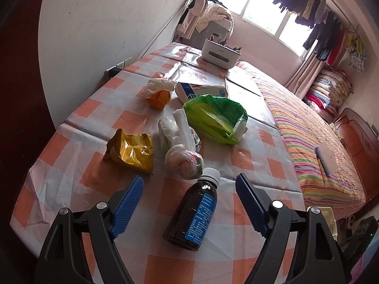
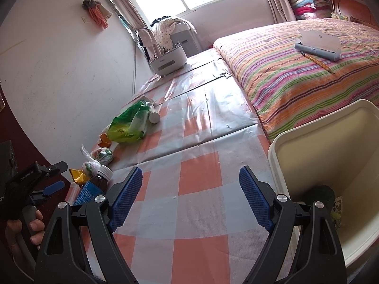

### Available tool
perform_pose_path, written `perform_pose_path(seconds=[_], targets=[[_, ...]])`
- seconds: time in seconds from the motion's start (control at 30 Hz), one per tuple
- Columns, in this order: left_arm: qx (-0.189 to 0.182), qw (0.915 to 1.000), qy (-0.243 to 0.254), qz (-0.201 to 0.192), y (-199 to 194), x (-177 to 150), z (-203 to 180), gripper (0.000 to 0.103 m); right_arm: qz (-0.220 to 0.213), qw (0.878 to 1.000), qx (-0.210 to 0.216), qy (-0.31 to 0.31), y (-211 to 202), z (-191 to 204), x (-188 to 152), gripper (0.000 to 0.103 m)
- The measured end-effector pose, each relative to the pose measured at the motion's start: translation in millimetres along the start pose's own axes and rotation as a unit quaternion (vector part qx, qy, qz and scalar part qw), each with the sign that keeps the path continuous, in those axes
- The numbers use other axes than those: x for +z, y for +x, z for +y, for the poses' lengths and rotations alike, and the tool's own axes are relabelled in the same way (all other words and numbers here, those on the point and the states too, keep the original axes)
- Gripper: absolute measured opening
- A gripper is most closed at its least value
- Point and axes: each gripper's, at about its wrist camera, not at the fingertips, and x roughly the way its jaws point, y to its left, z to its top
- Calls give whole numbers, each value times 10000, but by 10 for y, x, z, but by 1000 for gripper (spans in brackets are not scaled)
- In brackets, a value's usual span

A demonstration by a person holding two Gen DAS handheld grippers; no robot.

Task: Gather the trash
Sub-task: 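Move both tools back to the table toward the plastic bags, then grasp the green plastic bag with the right tool while the left tool grasps the white bag bundle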

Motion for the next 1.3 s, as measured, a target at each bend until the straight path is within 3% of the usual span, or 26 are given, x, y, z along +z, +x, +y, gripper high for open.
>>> perform_pose_path(seconds=[0.27, 0.63, 0.83, 1.03, 1.3], targets=[[-107, 9997, -141, 164, 228, 164, -24, 78, 197, 9996, 60, -181, 96, 106, -8, 83], [-2, 9982, -228, 552, 630, 265, -55, 78, 334, 9967, 353, -645, 296, 410, 328, 83], [4, 9971, -224, 724, 798, 292, -88, 78, 704, 9935, 527, -726, 685, 587, 621, 83], [-3, 9953, -271, 925, 935, 308, -89, 78, 1336, 9868, 851, -328, 1276, 734, 860, 83], [32, 9939, -259, 1069, 1029, 320, -86, 78, 1736, 9808, 875, -148, 1938, 907, 961, 83]])
